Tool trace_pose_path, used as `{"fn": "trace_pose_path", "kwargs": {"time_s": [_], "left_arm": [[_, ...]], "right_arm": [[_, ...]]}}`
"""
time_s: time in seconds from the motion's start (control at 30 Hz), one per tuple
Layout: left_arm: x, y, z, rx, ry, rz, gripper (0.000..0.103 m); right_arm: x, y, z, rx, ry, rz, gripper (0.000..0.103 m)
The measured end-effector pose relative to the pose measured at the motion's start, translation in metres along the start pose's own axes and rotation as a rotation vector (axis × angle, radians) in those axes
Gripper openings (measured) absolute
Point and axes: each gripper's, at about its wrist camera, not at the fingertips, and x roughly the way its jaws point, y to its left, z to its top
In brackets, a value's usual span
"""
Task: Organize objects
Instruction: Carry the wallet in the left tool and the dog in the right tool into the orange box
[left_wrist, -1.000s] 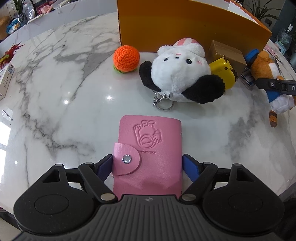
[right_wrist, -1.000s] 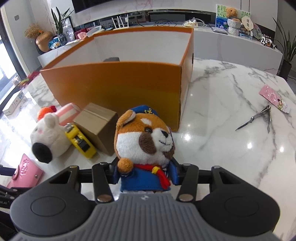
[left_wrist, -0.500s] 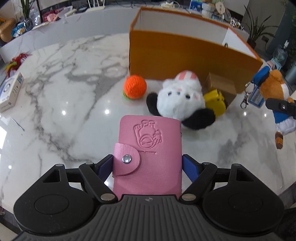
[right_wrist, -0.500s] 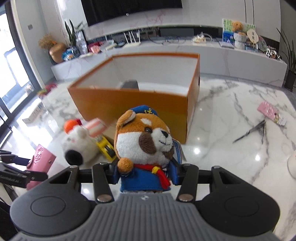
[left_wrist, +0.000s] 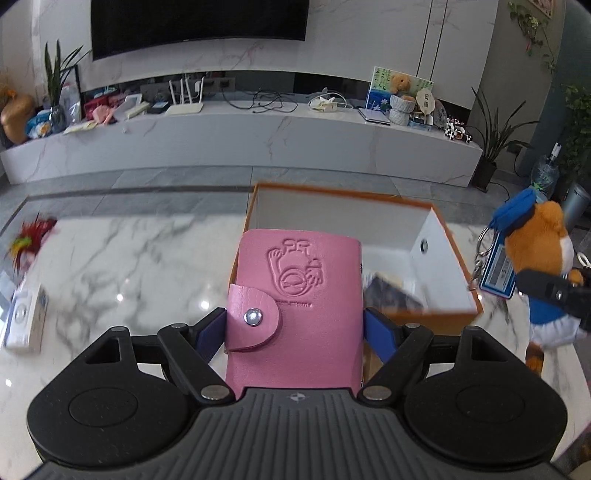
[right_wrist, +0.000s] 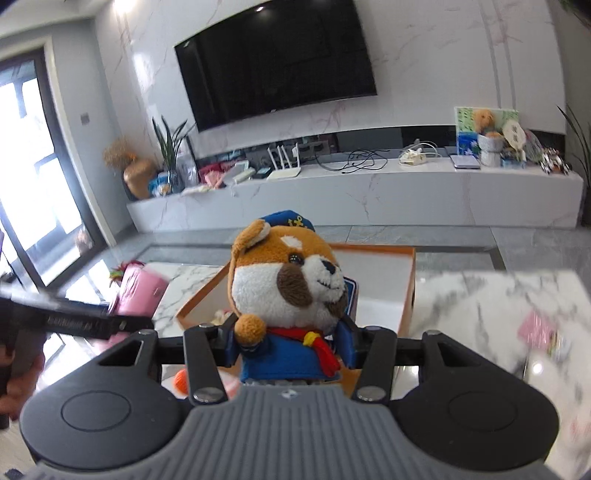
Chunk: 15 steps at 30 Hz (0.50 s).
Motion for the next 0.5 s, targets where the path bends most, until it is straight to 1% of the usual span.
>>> {"fn": "trace_pose_path", "kwargs": {"time_s": [0.07,0.13,0.23,0.33,0.5], "left_arm": [[0.024,-0.006,0.03,0.017,0.011,0.012,0.093],[0.052,-0.011,0.056,0.028,0.036,0.01,0.093],[0.101,-0.017,0.081,0.037,0.093,0.005,0.092],[0.147,-0.021,0.09,0.049,0.141,0.02,0.092],[0.203,-0.024,0.092,0.062,0.209,0.02,0.092]], "right_arm": [[0.024,-0.006,0.024,-0.019,0.036,-0.004,0.052],[0.051,-0.015,0.045,-0.024,0.079,0.014,0.052],[0.096,-0.029,0.066,-0.021,0.14,0.033,0.052],[0.14,-0.041,0.074,-0.021,0.201,0.027,0.052],[0.201,-0.062,0.066,-0.026,0.309,0.018,0.052]]}}
